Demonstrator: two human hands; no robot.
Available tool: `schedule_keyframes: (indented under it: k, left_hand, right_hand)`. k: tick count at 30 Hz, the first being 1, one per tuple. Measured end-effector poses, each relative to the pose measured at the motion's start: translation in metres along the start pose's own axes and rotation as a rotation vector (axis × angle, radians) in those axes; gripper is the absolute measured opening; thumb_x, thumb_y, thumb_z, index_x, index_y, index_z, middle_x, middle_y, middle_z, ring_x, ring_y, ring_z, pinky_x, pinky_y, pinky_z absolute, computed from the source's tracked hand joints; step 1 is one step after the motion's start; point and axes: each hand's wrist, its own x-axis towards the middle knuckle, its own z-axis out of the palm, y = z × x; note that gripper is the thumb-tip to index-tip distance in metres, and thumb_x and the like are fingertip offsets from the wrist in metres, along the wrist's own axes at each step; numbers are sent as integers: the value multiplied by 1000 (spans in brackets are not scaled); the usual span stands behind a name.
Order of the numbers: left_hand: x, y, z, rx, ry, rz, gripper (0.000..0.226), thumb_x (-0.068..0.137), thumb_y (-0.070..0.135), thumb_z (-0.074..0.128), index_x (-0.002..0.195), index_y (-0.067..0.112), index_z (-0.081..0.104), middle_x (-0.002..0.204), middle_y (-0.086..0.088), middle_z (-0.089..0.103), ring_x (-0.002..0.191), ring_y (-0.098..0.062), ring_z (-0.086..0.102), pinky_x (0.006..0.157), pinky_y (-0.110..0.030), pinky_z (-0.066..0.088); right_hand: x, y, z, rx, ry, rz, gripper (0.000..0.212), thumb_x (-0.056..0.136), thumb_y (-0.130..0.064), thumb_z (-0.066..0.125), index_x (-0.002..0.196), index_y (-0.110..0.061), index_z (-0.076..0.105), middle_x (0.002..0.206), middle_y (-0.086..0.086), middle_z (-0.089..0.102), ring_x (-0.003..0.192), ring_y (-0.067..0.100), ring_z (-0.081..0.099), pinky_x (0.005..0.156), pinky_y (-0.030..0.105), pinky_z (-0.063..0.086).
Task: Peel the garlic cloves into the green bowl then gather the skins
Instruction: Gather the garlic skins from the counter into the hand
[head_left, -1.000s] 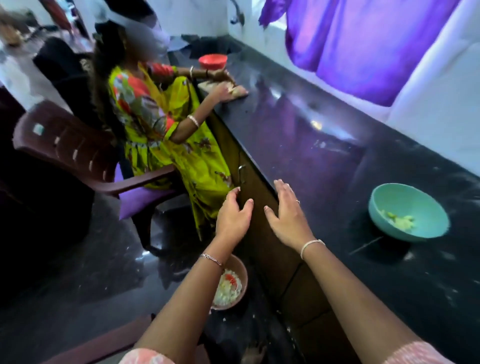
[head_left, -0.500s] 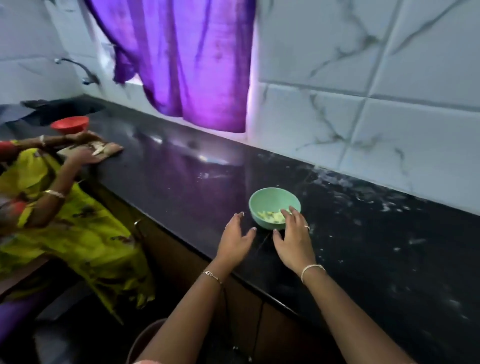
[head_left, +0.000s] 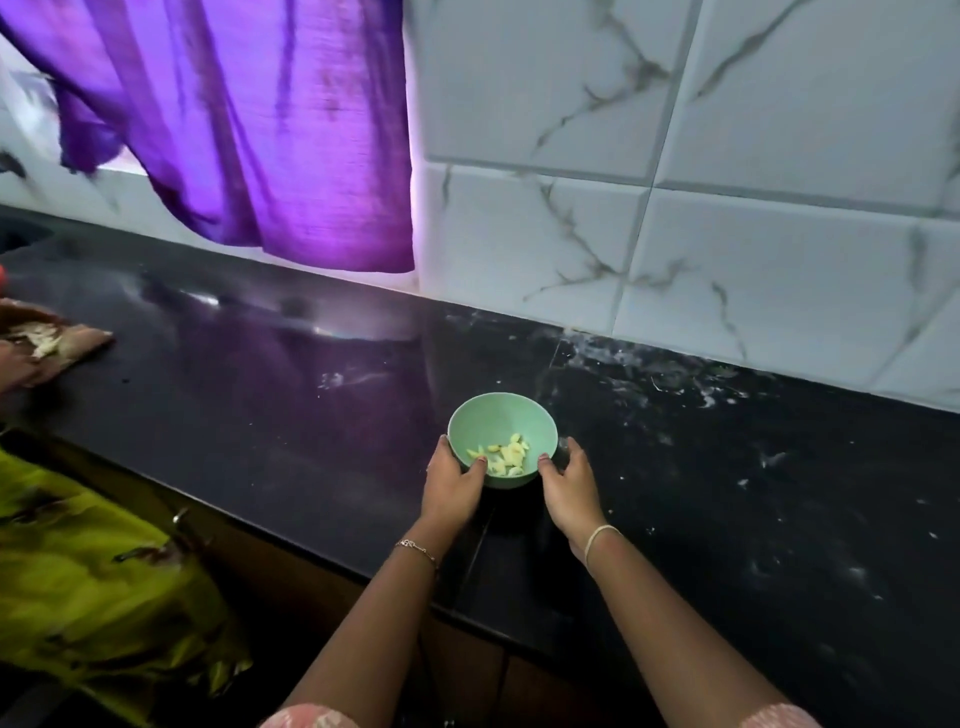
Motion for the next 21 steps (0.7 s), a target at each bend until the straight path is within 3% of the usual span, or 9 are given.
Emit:
schedule_keyframes:
  k: [3, 6, 10, 16, 21]
  left_hand:
    - [13, -4, -1, -77, -29, -66, 43, 93, 15, 57, 133, 11, 43, 115, 3, 54, 114, -20, 54, 94, -29, 43]
    - [24, -13, -2, -255, -90, -204, 41, 95, 20, 57, 134, 17, 43, 122, 2, 58, 110, -20, 59, 94, -39, 51]
    - [33, -18, -5, -433, -171, -282, 37, 96, 15, 54, 131, 24, 46, 119, 2, 59, 107, -18, 60, 79, -39, 58]
    - [27, -7, 3, -542, -257, -281, 46, 94, 5, 54, 136, 20, 42, 118, 1, 60, 103, -18, 63, 76, -38, 58]
    - [18, 8, 28, -572, -335, -279, 47, 92, 3, 57, 135, 18, 44, 116, 0, 63, 101, -19, 65, 76, -39, 59]
  right_hand:
    - [7, -4, 9, 65, 23, 33, 60, 98, -22, 54, 151, -13, 28, 151, 5, 36, 137, 23, 39, 112, 37, 34]
    - [13, -2, 17, 127, 50, 58, 51, 96, -15, 55, 145, -15, 37, 135, 3, 49, 116, 18, 51, 100, 32, 43]
    - [16, 4, 26, 238, 53, 134, 46, 95, -10, 49, 138, -23, 42, 128, 3, 56, 111, 19, 57, 100, 44, 49]
    - [11, 9, 6, 299, 92, 154, 51, 92, -2, 45, 138, -23, 42, 120, 0, 59, 109, 19, 58, 98, 45, 51]
    - [5, 19, -32, 350, 136, 137, 48, 93, 0, 47, 131, -28, 43, 109, -5, 59, 99, 12, 60, 77, 28, 55]
